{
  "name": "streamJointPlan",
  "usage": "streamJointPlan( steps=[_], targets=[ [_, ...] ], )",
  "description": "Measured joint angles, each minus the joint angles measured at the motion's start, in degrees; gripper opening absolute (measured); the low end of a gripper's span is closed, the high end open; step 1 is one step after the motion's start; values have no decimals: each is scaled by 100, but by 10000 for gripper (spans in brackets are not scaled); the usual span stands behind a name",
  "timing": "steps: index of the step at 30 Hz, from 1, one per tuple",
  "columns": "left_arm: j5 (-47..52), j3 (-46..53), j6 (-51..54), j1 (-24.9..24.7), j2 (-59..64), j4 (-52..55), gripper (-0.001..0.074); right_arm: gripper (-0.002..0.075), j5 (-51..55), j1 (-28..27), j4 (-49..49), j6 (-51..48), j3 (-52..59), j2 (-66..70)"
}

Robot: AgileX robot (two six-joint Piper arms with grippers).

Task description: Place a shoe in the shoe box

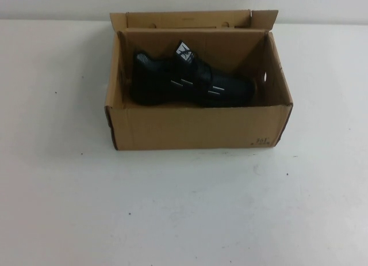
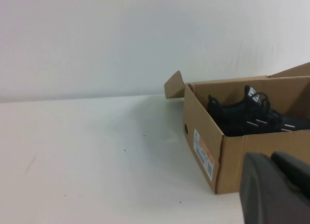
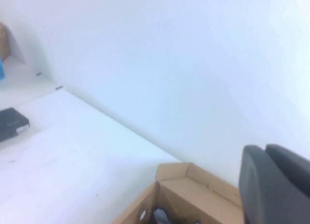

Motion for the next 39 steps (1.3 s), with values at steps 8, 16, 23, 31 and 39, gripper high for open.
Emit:
streamJointPlan(
  steps=[8,16,23,31,39],
  targets=[
    [148,0,-23,0,0,-11,-1,-15,-1846,0,21,3,3315,-1992],
    [173,0,-45,0,0,-11,-1,-15,-3858,0,115,13,7056,-4245],
    [217,0,-45,0,0,-11,-1,-15,-3724,0,152,13,8824,-5637],
    [241,0,-45,0,0,-11,-1,-15,-3539,0,90,13,9627,-6127],
    [289,0,-45,0,0,-11,-1,-15,-3539,0,72,13,9724,-6150]
  ],
)
